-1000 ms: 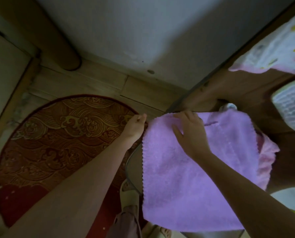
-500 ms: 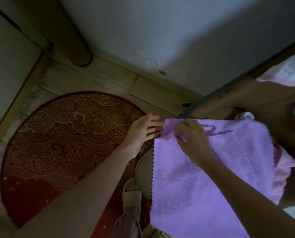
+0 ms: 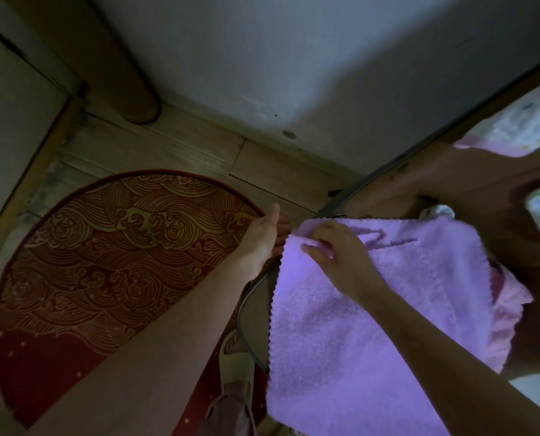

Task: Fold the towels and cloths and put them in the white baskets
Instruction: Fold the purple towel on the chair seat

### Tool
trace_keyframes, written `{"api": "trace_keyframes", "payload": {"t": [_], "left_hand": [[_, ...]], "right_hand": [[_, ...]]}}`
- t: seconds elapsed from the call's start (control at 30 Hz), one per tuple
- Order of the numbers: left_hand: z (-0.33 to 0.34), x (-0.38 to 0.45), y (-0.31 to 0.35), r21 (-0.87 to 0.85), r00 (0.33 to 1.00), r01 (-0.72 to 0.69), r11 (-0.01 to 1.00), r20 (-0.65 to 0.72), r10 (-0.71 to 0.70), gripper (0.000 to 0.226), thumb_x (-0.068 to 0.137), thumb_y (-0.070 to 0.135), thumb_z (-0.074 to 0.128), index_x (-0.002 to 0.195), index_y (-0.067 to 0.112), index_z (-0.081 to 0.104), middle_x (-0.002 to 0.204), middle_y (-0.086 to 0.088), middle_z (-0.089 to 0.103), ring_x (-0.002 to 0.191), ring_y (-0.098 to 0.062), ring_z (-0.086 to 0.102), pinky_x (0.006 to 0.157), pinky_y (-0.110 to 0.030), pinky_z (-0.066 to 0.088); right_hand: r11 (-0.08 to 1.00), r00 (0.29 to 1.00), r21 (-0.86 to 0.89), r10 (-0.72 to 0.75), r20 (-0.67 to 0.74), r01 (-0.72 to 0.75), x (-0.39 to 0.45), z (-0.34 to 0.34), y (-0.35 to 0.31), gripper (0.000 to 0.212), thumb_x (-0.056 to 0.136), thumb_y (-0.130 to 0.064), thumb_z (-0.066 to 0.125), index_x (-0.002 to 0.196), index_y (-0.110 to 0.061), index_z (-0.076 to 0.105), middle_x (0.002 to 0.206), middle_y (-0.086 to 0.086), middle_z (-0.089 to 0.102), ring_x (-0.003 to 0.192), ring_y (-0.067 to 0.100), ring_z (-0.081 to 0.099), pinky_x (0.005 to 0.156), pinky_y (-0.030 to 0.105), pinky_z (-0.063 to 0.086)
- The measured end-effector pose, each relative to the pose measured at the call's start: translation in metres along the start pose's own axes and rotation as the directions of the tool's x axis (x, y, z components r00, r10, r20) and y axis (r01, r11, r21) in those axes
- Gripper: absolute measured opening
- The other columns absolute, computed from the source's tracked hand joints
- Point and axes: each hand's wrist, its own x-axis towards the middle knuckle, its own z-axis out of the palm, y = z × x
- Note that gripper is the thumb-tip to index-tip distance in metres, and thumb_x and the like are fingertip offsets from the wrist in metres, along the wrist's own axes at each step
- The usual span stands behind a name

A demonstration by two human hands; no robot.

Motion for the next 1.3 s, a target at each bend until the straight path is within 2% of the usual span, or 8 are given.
{"api": "trace_keyframes", "payload": {"t": [0.23, 0.4, 0.53, 0.83, 0.97, 1.13, 1.2, 1.3], "left_hand": [[-0.002, -0.005, 0.004, -0.169, 0.999, -0.036, 0.985, 0.033, 0.043, 0.048, 0.103, 0.039, 0.036, 0.129, 0.002, 0.054, 0.123, -0.015, 0.063, 0.109, -0.022, 0.062, 0.102, -0.037, 0.048], [-0.005, -0.007, 0.002, -0.162, 0.99, -0.116, 0.98, 0.065, 0.128, 0.027, 0.101, 0.034, 0.045, 0.103, 0.014, 0.063, 0.102, -0.003, 0.069, 0.101, -0.012, 0.065, 0.097, -0.028, 0.05], [-0.007, -0.004, -0.001, -0.132, 0.98, -0.182, 0.974, 0.06, 0.191, 0.025, 0.095, 0.026, 0.06, 0.109, 0.007, 0.069, 0.107, -0.007, 0.072, 0.104, -0.014, 0.067, 0.093, -0.026, 0.052], [-0.005, 0.009, 0.0, 0.029, 0.954, -0.272, 0.962, -0.122, 0.274, 0.012, 0.088, -0.003, 0.063, 0.098, 0.0, 0.068, 0.074, -0.002, 0.065, 0.055, 0.0, 0.061, 0.052, -0.013, 0.048], [0.001, 0.014, -0.002, -0.019, 0.955, -0.224, 0.974, -0.203, 0.216, 0.009, 0.088, -0.008, 0.059, 0.095, -0.002, 0.061, 0.08, -0.009, 0.06, 0.083, -0.021, 0.062, 0.074, -0.03, 0.058], [0.015, 0.013, 0.001, 0.142, 0.941, -0.204, 0.969, -0.246, 0.234, 0.021, 0.087, -0.005, 0.063, 0.108, -0.006, 0.061, 0.101, -0.017, 0.063, 0.092, -0.024, 0.062, 0.064, -0.02, 0.056], [0.018, 0.013, 0.004, 0.185, 0.923, -0.224, 0.957, -0.276, 0.269, 0.022, 0.09, -0.007, 0.059, 0.112, -0.01, 0.058, 0.1, -0.017, 0.059, 0.086, -0.02, 0.057, 0.052, -0.012, 0.051], [0.018, 0.02, 0.003, 0.163, 0.91, -0.224, 0.961, -0.319, 0.266, 0.021, 0.093, -0.004, 0.055, 0.113, -0.009, 0.057, 0.102, -0.016, 0.057, 0.096, -0.028, 0.061, 0.061, -0.018, 0.054]], "right_hand": [[0.991, 0.99, -0.023, 0.134, 0.047, -0.133, 0.009, -0.016, 0.016, 0.011, 0.094, -0.026, 0.059, 0.083, -0.026, 0.058, 0.064, -0.013, 0.052, 0.064, 0.002, 0.049, 0.065, 0.027, 0.042], [0.99, 0.987, -0.051, 0.139, 0.079, -0.135, 0.032, -0.011, 0.012, 0.009, 0.095, -0.036, 0.059, 0.094, -0.034, 0.067, 0.061, -0.019, 0.05, 0.06, -0.001, 0.047, 0.059, 0.023, 0.035], [0.986, 0.985, -0.006, 0.168, 0.035, -0.168, 0.042, -0.002, 0.008, 0.016, 0.094, -0.03, 0.06, 0.087, -0.022, 0.07, 0.072, -0.006, 0.06, 0.073, 0.013, 0.056, 0.075, 0.038, 0.049], [0.984, 0.982, -0.102, 0.157, 0.104, -0.146, 0.028, -0.009, 0.014, 0.028, 0.094, -0.046, 0.054, 0.1, -0.021, 0.064, 0.081, -0.002, 0.066, 0.075, 0.017, 0.063, 0.074, 0.041, 0.054], [0.928, 0.937, -0.341, 0.245, 0.248, -0.152, 0.0, -0.035, 0.034, 0.034, 0.095, -0.043, 0.054, 0.104, -0.012, 0.064, 0.093, 0.004, 0.068, 0.09, 0.023, 0.063, 0.079, 0.03, 0.046], [0.96, 0.981, -0.245, 0.093, -0.171, -0.134, 0.006, -0.06, 0.045, 0.03, 0.087, -0.037, 0.048, 0.074, -0.011, 0.056, 0.062, 0.005, 0.057, 0.061, 0.029, 0.055, 0.062, 0.036, 0.041], [0.944, 0.965, -0.267, 0.135, -0.226, -0.194, 0.016, -0.05, 0.046, 0.024, 0.09, -0.031, 0.048, 0.083, -0.01, 0.057, 0.068, 0.011, 0.061, 0.067, 0.035, 0.057, 0.068, 0.039, 0.043], [0.905, 0.95, -0.31, 0.235, -0.208, -0.292, 0.021, -0.026, 0.054, 0.021, 0.096, -0.026, 0.052, 0.095, -0.006, 0.058, 0.087, 0.018, 0.065, 0.083, 0.04, 0.058, 0.082, 0.042, 0.038]]}}
